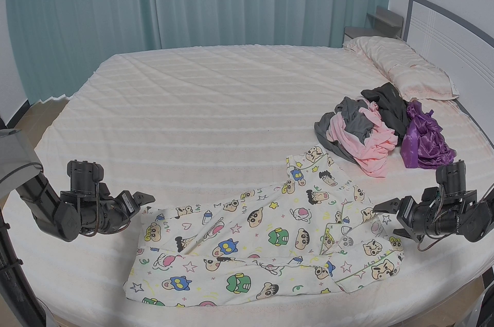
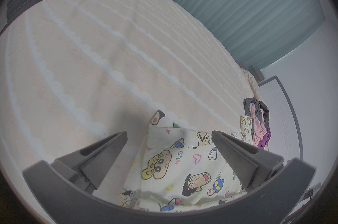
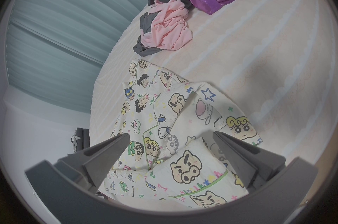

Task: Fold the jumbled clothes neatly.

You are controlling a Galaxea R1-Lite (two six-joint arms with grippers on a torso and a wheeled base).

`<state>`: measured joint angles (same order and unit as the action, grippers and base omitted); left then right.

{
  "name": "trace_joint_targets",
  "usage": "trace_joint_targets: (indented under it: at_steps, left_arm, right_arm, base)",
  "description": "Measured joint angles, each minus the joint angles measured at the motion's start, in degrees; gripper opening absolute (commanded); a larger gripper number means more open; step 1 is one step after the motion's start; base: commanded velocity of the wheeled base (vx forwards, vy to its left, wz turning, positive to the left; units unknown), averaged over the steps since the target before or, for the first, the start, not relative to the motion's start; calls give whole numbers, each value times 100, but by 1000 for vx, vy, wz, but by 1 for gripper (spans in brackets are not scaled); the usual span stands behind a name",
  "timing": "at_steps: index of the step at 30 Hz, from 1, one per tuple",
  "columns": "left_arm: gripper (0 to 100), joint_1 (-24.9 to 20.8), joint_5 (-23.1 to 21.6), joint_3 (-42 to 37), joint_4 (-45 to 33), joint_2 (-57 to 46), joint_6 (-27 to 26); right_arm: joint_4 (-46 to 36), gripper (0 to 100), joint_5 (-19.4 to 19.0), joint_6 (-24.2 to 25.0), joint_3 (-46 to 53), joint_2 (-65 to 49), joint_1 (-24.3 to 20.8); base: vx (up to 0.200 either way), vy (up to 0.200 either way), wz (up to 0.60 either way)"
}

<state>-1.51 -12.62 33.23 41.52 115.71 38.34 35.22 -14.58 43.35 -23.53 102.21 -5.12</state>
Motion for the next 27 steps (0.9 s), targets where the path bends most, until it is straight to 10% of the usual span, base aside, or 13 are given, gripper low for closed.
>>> trace_joint_targets:
  at_steps: [6, 7, 27]
  left_arm:
    - [100, -94, -18, 362, -90, 405, 0]
    - [0, -110, -18, 397, -105, 441, 2]
    - [0, -240, 52, 948, -321, 757, 41]
  right_arm:
    - [2, 100, 0, -2, 16, 11, -15]
    - [0, 100, 0, 0, 16, 11, -17]
    - [0, 100, 0, -2, 16, 90, -33]
  base:
    - [0, 0, 0]
    - [0, 0, 0]
    - [0, 0, 0]
